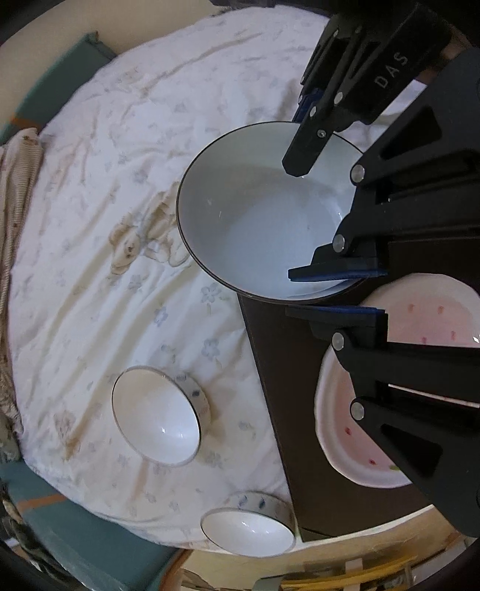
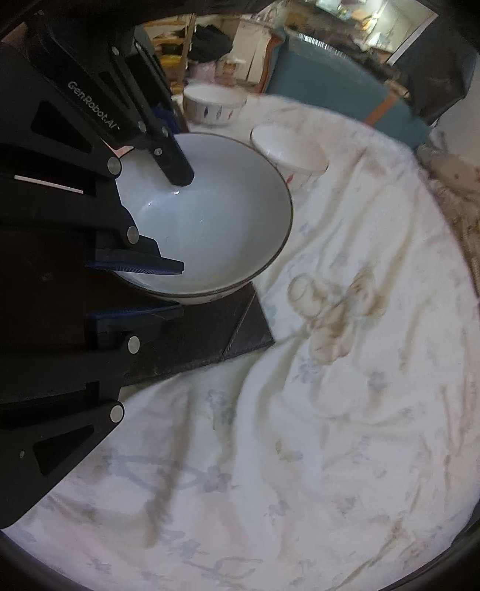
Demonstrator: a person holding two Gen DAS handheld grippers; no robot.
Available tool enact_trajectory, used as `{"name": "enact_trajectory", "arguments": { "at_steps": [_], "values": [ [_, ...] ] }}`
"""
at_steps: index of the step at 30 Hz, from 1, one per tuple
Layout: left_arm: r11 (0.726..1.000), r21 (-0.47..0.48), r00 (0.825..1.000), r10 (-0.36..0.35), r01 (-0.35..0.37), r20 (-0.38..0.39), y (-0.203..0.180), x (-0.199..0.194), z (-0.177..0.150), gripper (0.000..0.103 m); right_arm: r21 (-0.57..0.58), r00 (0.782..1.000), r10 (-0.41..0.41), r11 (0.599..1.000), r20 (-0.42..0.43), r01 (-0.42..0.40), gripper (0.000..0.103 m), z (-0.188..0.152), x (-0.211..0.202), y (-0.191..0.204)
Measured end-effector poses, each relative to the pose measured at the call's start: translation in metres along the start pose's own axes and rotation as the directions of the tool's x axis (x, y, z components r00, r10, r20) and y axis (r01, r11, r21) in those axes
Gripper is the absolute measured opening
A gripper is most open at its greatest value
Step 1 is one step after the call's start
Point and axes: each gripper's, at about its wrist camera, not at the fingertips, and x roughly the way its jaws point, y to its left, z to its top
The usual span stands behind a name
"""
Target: Organize plates and bowls
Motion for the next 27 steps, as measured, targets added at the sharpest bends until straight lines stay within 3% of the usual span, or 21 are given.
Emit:
{"name": "enact_trajectory", "arguments": {
  "at_steps": [5, 14, 22, 27],
  "values": [
    [0.999, 0.027, 0.998, -0.044, 0.043, 0.037, 0.021, -0.033, -0.021, 0.009, -0.013, 0.996, 0.058, 0.998, 0.064, -0.057, 0.020, -0.024, -0.024, 0.017],
    [0.997, -0.035, 0.997, -0.065, 0.067, 0.050, 0.079, -0.065, -0.075, 0.009, -0.107, 0.987, 0.134, 0.986, 0.092, -0.124, 0.020, -0.062, -0.037, 0.073],
    [0.989, -0.119, 0.996, -0.090, 0.089, -0.001, 0.126, -0.052, -0.123, 0.009, -0.207, 0.988, 0.139, 0.971, 0.072, -0.122, 0.020, -0.105, -0.020, 0.116],
    [0.985, -0.154, 0.997, -0.078, 0.073, -0.027, 0.139, -0.037, -0.136, 0.009, -0.201, 0.991, 0.137, 0.971, 0.007, -0.133, 0.020, -0.120, 0.005, 0.122]
  ]
}}
